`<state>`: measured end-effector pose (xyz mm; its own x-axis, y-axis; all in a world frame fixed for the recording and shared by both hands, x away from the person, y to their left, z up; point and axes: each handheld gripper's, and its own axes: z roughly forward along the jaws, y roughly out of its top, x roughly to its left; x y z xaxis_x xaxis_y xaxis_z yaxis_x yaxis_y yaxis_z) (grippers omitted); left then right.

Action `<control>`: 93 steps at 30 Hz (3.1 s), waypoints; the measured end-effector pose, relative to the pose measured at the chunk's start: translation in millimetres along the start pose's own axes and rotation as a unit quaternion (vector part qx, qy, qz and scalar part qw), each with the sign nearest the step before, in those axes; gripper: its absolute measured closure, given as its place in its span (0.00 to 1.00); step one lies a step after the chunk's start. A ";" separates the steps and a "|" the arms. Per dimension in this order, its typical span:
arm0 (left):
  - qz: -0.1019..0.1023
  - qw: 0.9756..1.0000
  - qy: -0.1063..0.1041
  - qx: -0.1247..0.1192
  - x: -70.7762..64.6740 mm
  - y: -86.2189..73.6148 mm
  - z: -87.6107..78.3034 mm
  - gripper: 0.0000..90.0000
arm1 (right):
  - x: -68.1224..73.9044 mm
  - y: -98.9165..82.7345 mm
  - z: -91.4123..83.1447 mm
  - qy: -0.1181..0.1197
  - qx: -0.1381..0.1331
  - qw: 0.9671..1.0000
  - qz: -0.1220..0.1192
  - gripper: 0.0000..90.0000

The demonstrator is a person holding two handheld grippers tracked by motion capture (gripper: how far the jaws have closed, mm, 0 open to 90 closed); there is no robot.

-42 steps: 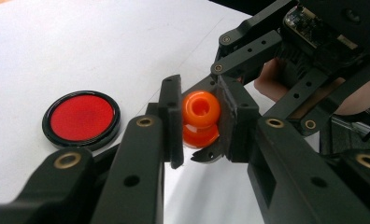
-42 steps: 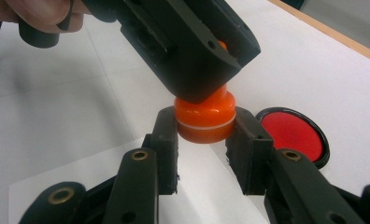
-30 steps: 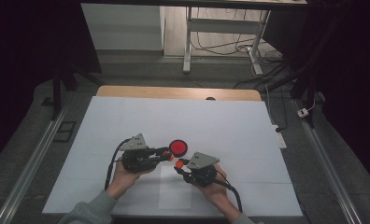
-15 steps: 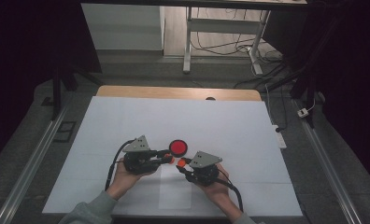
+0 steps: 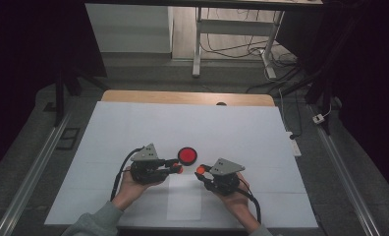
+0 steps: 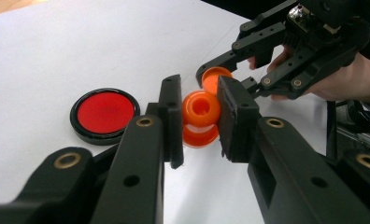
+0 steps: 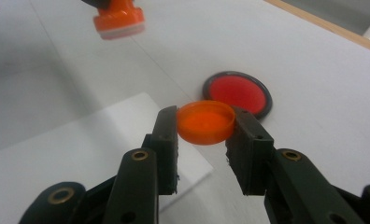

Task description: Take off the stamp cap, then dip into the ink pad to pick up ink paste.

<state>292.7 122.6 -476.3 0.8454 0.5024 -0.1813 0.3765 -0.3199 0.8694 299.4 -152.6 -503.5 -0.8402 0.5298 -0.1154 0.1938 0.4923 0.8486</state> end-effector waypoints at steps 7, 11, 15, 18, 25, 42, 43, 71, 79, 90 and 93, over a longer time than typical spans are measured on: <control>-0.002 1.000 0.001 0.000 0.2 -0.4 -0.7 0.81 | -9.6 -9.5 -14.2 -0.017 -0.003 1.000 0.019 0.72; -0.002 1.000 0.002 0.002 0.4 -0.6 -0.2 0.81 | -15.7 -15.6 -24.4 -0.034 -0.004 0.999 0.024 0.72; -0.001 1.000 0.003 0.002 0.6 -0.8 -0.4 0.81 | -21.9 -22.5 -35.1 -0.046 -0.007 0.998 0.040 0.72; -0.002 1.000 0.004 0.003 1.0 -1.0 -0.9 0.81 | -25.1 -26.6 -42.6 -0.054 -0.010 0.997 0.048 0.72; -0.003 1.000 0.005 0.004 2.3 -1.7 -1.1 0.81 | -33.0 -39.1 -62.1 -0.082 -0.003 0.995 0.050 0.72; -0.004 1.000 0.007 0.007 3.3 -2.9 0.1 0.81 | -46.6 -62.7 -91.9 -0.117 0.007 0.991 0.066 0.72; -0.004 1.000 0.007 0.007 3.2 -2.9 0.0 0.81 | -47.3 -63.8 -93.4 -0.118 0.007 0.991 0.068 0.72; -0.008 1.000 0.015 0.004 5.9 -3.2 -1.6 0.81 | -52.0 -66.9 -97.2 -0.122 0.005 0.990 0.076 0.72; -0.010 1.000 0.020 0.004 9.4 -1.3 -0.2 0.81 | -52.1 -66.5 -96.7 -0.122 0.004 0.990 0.077 0.72; -0.005 0.999 0.037 0.006 17.3 16.2 3.3 0.81 | -50.4 -64.5 -97.3 -0.124 0.001 0.990 0.075 0.72; -0.005 0.999 0.043 0.004 19.9 21.2 5.3 0.81 | -51.5 -64.9 -97.6 -0.124 -0.001 0.989 0.076 0.72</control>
<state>319.5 121.6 -463.9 0.8059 0.5726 -0.1504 0.3891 -0.3207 0.8636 280.8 -279.2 -502.2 -0.6509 0.7511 -0.1103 0.3062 0.3927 0.8672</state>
